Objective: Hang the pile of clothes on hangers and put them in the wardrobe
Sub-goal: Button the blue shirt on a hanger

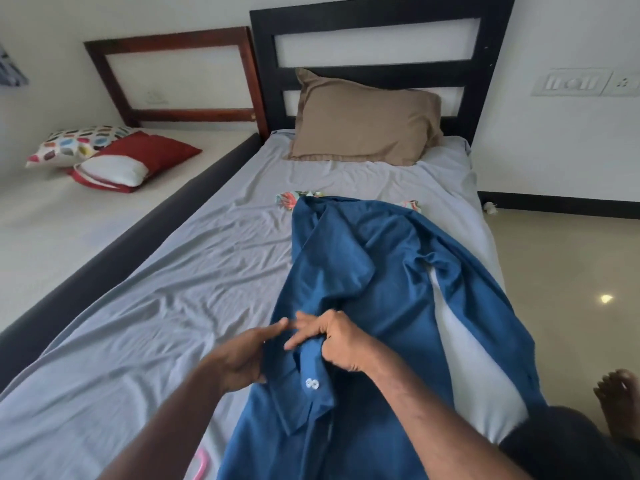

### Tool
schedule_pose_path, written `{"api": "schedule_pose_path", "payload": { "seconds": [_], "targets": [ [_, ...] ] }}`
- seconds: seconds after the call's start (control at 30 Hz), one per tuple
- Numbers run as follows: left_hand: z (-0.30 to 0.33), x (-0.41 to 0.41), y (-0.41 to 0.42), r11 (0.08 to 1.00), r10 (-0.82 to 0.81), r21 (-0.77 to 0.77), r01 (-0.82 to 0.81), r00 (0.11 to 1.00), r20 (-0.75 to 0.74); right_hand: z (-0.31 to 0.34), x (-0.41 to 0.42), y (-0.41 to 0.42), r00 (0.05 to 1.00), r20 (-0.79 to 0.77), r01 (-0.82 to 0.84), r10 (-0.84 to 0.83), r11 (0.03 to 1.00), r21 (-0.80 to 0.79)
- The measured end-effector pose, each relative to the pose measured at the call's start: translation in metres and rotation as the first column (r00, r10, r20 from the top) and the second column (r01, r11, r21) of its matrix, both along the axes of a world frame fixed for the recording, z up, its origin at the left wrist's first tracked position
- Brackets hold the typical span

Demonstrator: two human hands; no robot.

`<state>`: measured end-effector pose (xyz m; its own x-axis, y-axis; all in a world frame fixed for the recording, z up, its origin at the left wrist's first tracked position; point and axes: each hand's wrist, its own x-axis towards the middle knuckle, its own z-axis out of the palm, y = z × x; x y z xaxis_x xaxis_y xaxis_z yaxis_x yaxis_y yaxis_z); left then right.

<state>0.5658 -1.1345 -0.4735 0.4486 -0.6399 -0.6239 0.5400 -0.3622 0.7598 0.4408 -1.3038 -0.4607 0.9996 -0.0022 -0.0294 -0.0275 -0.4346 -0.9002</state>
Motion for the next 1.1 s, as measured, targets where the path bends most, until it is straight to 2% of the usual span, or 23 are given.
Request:
{"api": "schedule_pose_path", "payload": {
  "seconds": [0.1,0.2,0.23,0.3,0.37,0.43,0.5,0.57,0.63,0.77,0.87,0.9,0.93,0.97,1.0,1.03,1.1],
  "targets": [
    [0.015,-0.03,0.023,0.997,-0.081,-0.008,0.081,0.997,-0.013,-0.002,-0.013,0.004,0.962,0.048,0.265,-0.267,0.963,0.046],
    [0.014,-0.044,0.037,0.999,-0.038,-0.019,0.038,0.999,-0.006,-0.002,-0.035,0.013,0.811,0.128,0.567,-0.572,0.82,0.07],
    [0.012,-0.048,0.038,0.999,-0.013,-0.043,0.013,1.0,-0.007,-0.003,-0.041,0.016,0.761,0.103,0.636,-0.64,0.768,0.074],
    [0.01,-0.057,0.041,0.996,0.032,-0.087,-0.032,0.999,-0.006,-0.005,-0.052,0.025,0.74,-0.093,0.671,-0.666,0.725,0.153],
    [0.008,-0.065,0.043,0.993,0.048,-0.105,-0.045,0.998,0.026,-0.003,-0.059,0.036,0.747,-0.38,0.662,-0.545,0.655,0.364],
    [0.01,-0.075,0.046,0.993,0.046,-0.111,-0.039,0.997,0.062,0.0,-0.067,0.046,0.747,-0.498,0.662,-0.44,0.559,0.5],
    [0.012,-0.081,0.048,0.99,0.043,-0.137,-0.027,0.993,0.11,0.001,-0.072,0.053,0.764,-0.467,0.644,-0.445,0.572,0.508],
    [0.018,-0.081,0.052,0.987,0.044,-0.159,-0.02,0.988,0.146,0.001,-0.073,0.056,0.799,-0.375,0.601,-0.47,0.618,0.507],
    [0.023,-0.082,0.056,0.992,0.044,-0.121,-0.021,0.98,0.192,0.002,-0.073,0.058,0.794,-0.329,0.607,-0.511,0.644,0.466],
    [0.019,-0.094,0.064,0.985,-0.044,0.173,-0.01,0.952,0.301,-0.014,-0.08,0.062,0.754,-0.385,0.644,-0.532,0.715,0.273],
    [0.019,-0.097,0.07,0.959,-0.078,0.282,-0.031,0.927,0.368,-0.024,-0.086,0.065,0.76,-0.401,0.616,-0.512,0.764,0.191],
    [0.022,-0.097,0.072,0.94,-0.116,0.338,-0.05,0.885,0.451,-0.024,-0.087,0.065,0.765,-0.388,0.605,-0.514,0.78,0.161],
    [0.023,-0.096,0.075,0.896,-0.2,0.436,-0.089,0.794,0.574,-0.023,-0.088,0.063,0.768,-0.373,0.598,-0.521,0.792,0.123],
    [0.025,-0.095,0.077,0.837,-0.299,0.52,-0.169,0.654,0.695,-0.02,-0.088,0.06,0.768,-0.35,0.597,-0.536,0.797,0.091],
    [0.026,-0.095,0.076,0.796,-0.367,0.542,-0.27,0.497,0.786,-0.019,-0.088,0.056,0.767,-0.319,0.604,-0.557,0.794,0.065],
    [0.029,-0.099,0.073,0.796,-0.375,0.51,-0.325,0.397,0.838,-0.017,-0.088,0.051,0.763,-0.29,0.615,-0.578,0.787,0.051],
    [0.033,-0.11,0.056,0.865,-0.312,0.41,-0.291,0.329,0.891,-0.012,-0.09,0.037,0.736,-0.262,0.655,-0.625,0.755,0.04]
  ]
}}
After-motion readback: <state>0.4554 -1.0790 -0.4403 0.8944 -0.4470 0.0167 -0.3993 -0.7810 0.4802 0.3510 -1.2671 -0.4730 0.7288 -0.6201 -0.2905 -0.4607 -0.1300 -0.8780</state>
